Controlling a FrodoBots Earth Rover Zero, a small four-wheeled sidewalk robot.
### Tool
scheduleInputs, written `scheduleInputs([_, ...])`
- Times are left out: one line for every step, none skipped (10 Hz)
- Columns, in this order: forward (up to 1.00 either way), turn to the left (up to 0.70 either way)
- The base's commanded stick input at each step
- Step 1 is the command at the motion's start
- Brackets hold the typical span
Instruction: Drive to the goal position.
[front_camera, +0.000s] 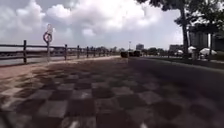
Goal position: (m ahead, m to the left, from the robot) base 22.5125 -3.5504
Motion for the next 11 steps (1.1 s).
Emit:
scheduleInputs([0.70,0.00])
scheduleInputs([0.70,0.00])
scheduleInputs([0.70,0.00])
scheduleInputs([0.70,0.00])
scheduleInputs([0.70,0.01])
scheduleInputs([0.70,0.04])
scheduleInputs([0.70,0.22])
scheduleInputs([0.70,0.34])
scheduleInputs([0.70,0.20])
scheduleInputs([0.70,0.03])
scheduleInputs([0.70,0.00])
